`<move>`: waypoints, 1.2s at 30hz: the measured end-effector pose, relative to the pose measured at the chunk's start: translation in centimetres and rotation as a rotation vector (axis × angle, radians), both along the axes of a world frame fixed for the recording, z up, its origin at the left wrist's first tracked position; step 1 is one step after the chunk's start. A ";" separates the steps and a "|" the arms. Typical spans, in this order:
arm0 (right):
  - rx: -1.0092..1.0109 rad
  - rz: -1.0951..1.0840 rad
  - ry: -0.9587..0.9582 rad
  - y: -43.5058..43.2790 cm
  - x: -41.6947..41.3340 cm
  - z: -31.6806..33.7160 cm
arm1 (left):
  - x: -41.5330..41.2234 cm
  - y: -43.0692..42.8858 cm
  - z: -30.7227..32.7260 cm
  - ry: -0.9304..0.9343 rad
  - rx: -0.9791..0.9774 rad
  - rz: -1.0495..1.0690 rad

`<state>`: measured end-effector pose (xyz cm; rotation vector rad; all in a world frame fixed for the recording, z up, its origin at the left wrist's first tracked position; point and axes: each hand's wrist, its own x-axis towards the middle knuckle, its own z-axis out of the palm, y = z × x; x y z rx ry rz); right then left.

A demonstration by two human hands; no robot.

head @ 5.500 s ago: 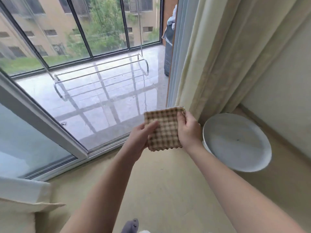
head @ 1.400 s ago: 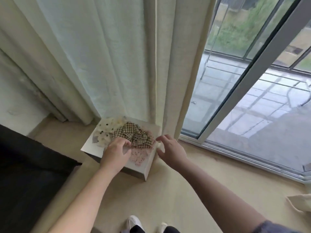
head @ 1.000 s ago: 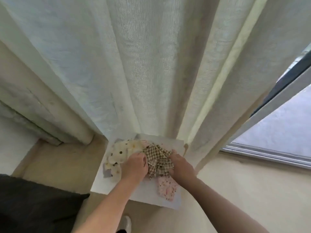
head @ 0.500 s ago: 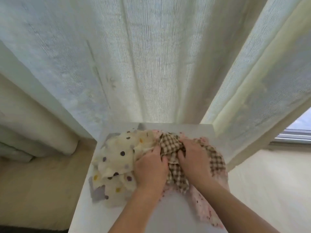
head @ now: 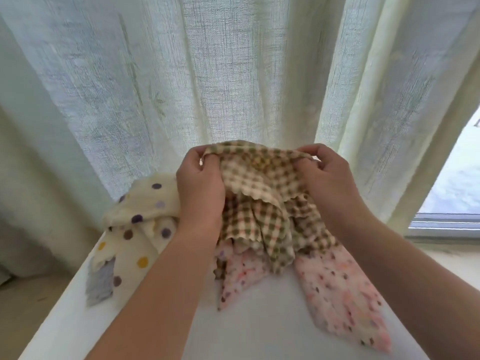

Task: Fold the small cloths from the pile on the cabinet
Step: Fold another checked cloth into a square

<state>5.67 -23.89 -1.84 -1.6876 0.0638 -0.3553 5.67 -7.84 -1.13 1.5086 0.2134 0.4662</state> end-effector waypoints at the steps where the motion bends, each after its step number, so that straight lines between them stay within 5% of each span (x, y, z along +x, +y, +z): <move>1: 0.084 0.015 0.032 -0.1 -0.1 -0.1 | -0.1 0.0 0.0 0.008 -0.022 -0.024; 5: 0.444 0.085 0.083 -0.5 -0.3 0.5 | -0.7 0.4 0.9 0.057 -0.065 -0.180; 9: 0.658 0.114 0.092 -1.0 -0.6 2.2 | -2.0 2.1 2.3 0.095 0.088 -0.332; 15: 0.523 0.019 0.010 0.0 -1.8 4.1 | -2.7 2.8 4.4 -0.002 -0.104 -0.179; 21: 0.048 -0.187 -0.123 1.9 -3.2 5.9 | -3.6 3.2 4.4 -0.099 0.135 0.044; 24: 0.010 -0.093 0.074 1.6 -3.5 6.7 | -4.9 4.5 4.6 0.127 -0.057 -0.165; 28: 0.359 0.224 0.232 0.8 -4.7 8.6 | -6.6 6.2 4.8 0.218 -0.393 -0.615; 31: 0.509 0.298 0.254 0.9 -6.6 7.3 | -7.2 6.0 3.6 0.149 -0.153 -0.477; 36: 0.427 0.051 0.399 2.5 -8.7 1.1 | -8.0 3.7 2.7 0.062 0.169 -0.237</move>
